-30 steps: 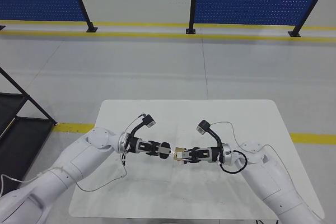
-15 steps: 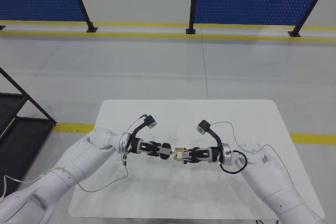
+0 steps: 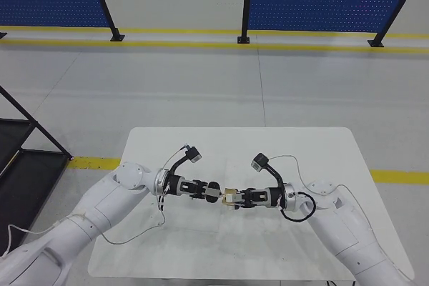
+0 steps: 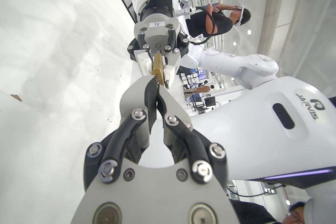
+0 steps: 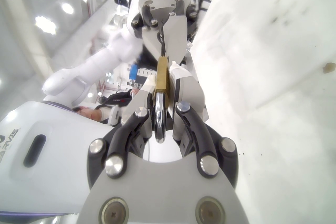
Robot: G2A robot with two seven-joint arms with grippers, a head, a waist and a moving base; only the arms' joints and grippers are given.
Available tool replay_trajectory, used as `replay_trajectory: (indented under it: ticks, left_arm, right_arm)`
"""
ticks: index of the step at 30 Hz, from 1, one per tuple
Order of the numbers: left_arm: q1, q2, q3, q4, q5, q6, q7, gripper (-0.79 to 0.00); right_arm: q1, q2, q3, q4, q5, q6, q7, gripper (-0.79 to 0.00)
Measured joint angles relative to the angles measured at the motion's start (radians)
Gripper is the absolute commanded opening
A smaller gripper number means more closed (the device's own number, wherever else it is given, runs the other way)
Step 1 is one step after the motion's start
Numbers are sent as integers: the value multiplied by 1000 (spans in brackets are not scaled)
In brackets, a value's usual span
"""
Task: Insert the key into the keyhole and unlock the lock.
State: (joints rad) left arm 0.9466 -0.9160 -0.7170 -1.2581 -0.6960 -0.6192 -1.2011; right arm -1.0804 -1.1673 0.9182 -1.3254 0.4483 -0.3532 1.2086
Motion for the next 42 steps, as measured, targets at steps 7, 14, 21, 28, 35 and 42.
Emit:
replay_trajectory:
  ticks: [7,14,21,28,35,42]
  left_arm:
    - [17,3,-17,-38,57,-38,38,-785]
    - [37,13,-34,-64,113,-78,77,-785]
    - [53,20,-48,-77,174,-123,123,-785]
    - [66,25,-62,-95,257,-175,175,-785]
    - [79,28,-85,-109,348,-221,221,-785]
    - [99,29,-107,-135,407,-251,265,-785]
  right_arm:
    - [0,0,0,0,0,0,0,-785]
    - [0,0,0,0,0,0,0,-785]
    - [0,0,0,0,0,0,0,-785]
    - [0,0,0,0,0,0,0,-785]
    - [0,0,0,0,0,0,0,-785]
    - [0,0,0,0,0,0,0,-785]
